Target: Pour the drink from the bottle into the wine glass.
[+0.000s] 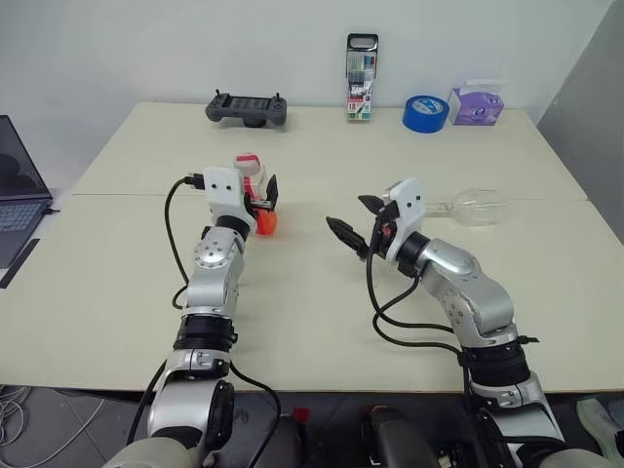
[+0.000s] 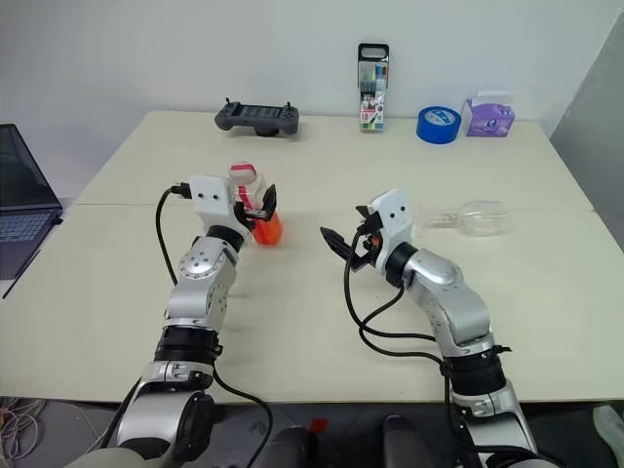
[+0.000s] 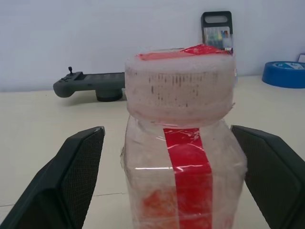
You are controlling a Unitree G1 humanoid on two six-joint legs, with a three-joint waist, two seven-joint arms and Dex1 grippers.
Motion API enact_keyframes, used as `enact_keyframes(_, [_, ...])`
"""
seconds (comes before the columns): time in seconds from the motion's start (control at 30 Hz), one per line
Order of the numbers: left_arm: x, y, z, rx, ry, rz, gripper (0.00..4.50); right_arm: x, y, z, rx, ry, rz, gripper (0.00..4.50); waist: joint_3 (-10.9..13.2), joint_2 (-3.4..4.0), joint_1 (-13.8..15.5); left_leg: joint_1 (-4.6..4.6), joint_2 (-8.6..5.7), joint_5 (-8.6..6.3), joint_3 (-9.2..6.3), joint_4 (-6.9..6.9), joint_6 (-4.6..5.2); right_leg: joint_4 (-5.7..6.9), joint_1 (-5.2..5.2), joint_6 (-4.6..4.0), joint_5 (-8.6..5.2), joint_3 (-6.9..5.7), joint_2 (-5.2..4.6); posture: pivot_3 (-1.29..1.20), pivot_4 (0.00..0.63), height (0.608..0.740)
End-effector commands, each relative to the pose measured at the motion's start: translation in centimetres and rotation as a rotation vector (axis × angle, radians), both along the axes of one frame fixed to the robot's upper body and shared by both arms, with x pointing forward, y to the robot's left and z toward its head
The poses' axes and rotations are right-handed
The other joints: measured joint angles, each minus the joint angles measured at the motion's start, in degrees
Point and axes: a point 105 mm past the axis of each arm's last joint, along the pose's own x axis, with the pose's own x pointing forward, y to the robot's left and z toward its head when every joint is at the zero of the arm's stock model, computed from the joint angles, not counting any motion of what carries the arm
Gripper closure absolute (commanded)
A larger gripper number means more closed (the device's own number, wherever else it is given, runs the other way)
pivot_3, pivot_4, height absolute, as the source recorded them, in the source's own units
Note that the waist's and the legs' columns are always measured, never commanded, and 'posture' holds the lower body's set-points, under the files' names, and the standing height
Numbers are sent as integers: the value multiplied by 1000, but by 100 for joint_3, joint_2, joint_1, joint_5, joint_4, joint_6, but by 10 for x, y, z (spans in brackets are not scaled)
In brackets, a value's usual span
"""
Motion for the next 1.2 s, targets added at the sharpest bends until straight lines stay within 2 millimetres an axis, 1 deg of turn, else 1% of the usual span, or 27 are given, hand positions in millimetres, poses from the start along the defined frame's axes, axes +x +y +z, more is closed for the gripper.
enact_keyframes(0.03, [1,-2,17,-5,-63,-17,13,-7,4,17,11,-74,24,0,0,0,0,0,0,0,1,0,0,0,0,2,1,-1,-2,0,150,740])
enact_keyframes(0.23, [2,-5,19,-19,-74,-21,13,-8,6,19,5,-81,31,0,0,0,-1,0,0,0,-1,0,0,0,-1,3,2,-6,-9,0,150,740])
enact_keyframes(0.33, [2,-5,19,-13,-81,-20,569,-9,7,19,3,-81,34,0,0,0,-1,0,0,0,1,0,0,1,-1,4,3,-6,-9,0,150,740])
enact_keyframes(0.5, [2,-7,18,-4,-82,-24,2156,-10,8,19,1,-83,40,0,0,0,-1,0,0,0,0,0,0,1,-1,4,3,-7,-10,0,150,740])
enact_keyframes(0.53, [2,-8,17,-2,-82,-27,2407,-10,9,20,1,-84,43,0,0,0,-2,0,0,0,0,0,0,1,-1,4,3,-7,-9,0,150,740])
enact_keyframes(0.57, [2,-8,17,0,-82,-29,2457,-11,9,20,1,-85,45,0,0,0,-1,0,0,0,0,0,0,0,-1,4,3,-7,-10,0,150,740])
enact_keyframes(0.63, [1,-7,18,1,-83,-29,2457,-12,5,28,11,-94,42,0,0,0,-2,0,-1,0,0,0,0,1,-1,4,3,-8,-9,0,150,740])
enact_keyframes(0.73, [-1,-7,25,4,-94,-71,2457,-9,-11,51,-4,-147,-31,0,1,0,0,-2,-3,0,0,1,0,1,-1,5,3,-12,-10,0,150,740])
enact_keyframes(0.8, [-7,-24,32,-19,-89,-203,2457,-7,-16,70,29,-129,-66,0,1,0,-1,-5,-6,0,1,4,0,2,-4,5,3,-13,-10,0,150,740])
enact_keyframes(0.87, [-21,-52,39,-20,-88,-403,2460,-12,-12,87,25,-131,-54,0,2,0,-4,-15,-5,1,2,6,-1,8,-16,4,3,-11,-11,0,150,740])
enact_keyframes(0.9, [-26,-59,40,-18,-84,-461,2461,-15,-10,91,15,-132,-42,0,2,0,-7,-24,-4,1,1,5,-1,11,-24,4,4,-10,-14,0,150,740])
enact_keyframes(0.97, [-35,-74,38,25,-70,-552,2463,-28,2,91,-16,-98,40,0,2,0,-4,-48,-2,2,-11,6,-3,11,-42,3,4,-6,-15,0,150,740])
enact_keyframes(1.03, [-39,-87,31,58,-49,-609,2464,-33,8,92,-13,-57,62,0,2,1,-5,-65,0,2,-17,5,-4,12,-60,3,4,-8,-15,0,150,740])
enact_keyframes(1.1, [-44,-96,32,57,-50,-661,2467,-30,9,93,-17,-38,19,0,2,1,-6,-75,0,2,-11,8,-3,20,-73,2,5,-2,-15,0,150,740])
enact_keyframes(1.2, [-49,-107,32,123,-64,-708,2468,-23,5,88,-38,-12,-55,0,2,1,-16,-76,0,2,-3,12,-2,24,-78,-4,9,6,-15,0,150,740])
